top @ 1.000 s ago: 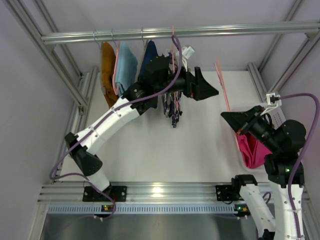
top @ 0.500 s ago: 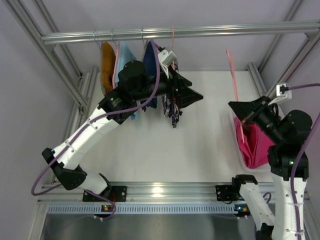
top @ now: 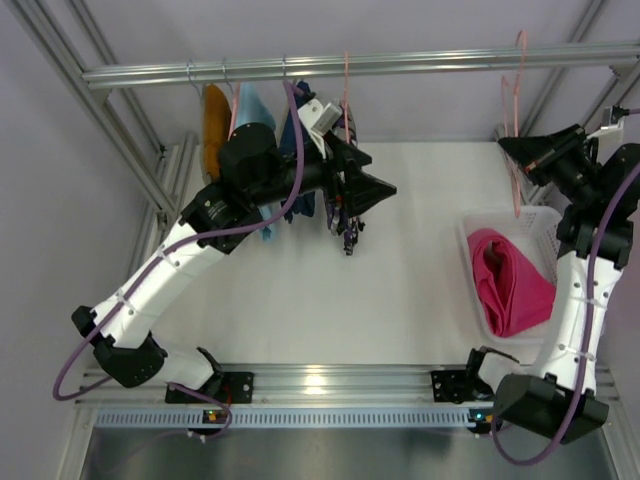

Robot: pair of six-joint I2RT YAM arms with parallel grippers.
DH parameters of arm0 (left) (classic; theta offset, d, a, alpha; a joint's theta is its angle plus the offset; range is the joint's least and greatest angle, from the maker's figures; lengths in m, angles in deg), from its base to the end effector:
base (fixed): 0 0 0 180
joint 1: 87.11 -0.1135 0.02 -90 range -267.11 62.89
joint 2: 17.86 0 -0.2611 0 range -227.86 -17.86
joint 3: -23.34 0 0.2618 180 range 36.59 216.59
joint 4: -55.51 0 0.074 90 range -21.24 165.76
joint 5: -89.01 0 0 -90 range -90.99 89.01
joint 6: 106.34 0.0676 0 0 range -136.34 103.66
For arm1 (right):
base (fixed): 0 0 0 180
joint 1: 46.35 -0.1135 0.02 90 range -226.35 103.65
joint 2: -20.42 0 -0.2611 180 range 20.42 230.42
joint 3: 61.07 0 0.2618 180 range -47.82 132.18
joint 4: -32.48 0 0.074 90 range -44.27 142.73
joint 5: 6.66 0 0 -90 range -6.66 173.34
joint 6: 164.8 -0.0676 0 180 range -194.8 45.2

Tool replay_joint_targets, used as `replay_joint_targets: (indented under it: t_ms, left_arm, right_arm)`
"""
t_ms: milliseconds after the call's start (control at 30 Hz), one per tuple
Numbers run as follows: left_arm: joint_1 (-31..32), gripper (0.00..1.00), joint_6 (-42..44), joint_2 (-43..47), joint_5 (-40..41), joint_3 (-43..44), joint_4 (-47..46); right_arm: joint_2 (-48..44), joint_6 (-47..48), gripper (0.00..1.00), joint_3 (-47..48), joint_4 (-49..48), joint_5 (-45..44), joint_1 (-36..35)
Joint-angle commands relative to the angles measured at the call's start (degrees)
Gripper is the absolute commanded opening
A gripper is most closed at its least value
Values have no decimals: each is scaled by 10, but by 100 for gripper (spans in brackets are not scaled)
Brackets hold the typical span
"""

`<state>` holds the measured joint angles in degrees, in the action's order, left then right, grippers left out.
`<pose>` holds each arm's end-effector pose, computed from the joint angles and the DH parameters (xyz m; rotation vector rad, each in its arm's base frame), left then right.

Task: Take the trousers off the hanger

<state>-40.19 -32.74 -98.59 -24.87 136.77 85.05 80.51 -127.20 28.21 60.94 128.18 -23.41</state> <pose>0.2080 -0.2625 0.5201 0.7685 1.4542 -1.1793 0.2399 -0.0498 0.4691 0.4277 1.5973 1.0017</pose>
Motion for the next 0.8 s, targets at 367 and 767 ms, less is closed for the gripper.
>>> replay_joint_targets:
  t_ms: [367,767]
  left_arm:
    - [-14,99,17,25,26,6,-5]
    - [-50,99,-12,29,23,-9,-15]
  right_arm:
    - [115,-133,0,43,-204,116,71]
    - [136,-80,0,-12,-152,140,109]
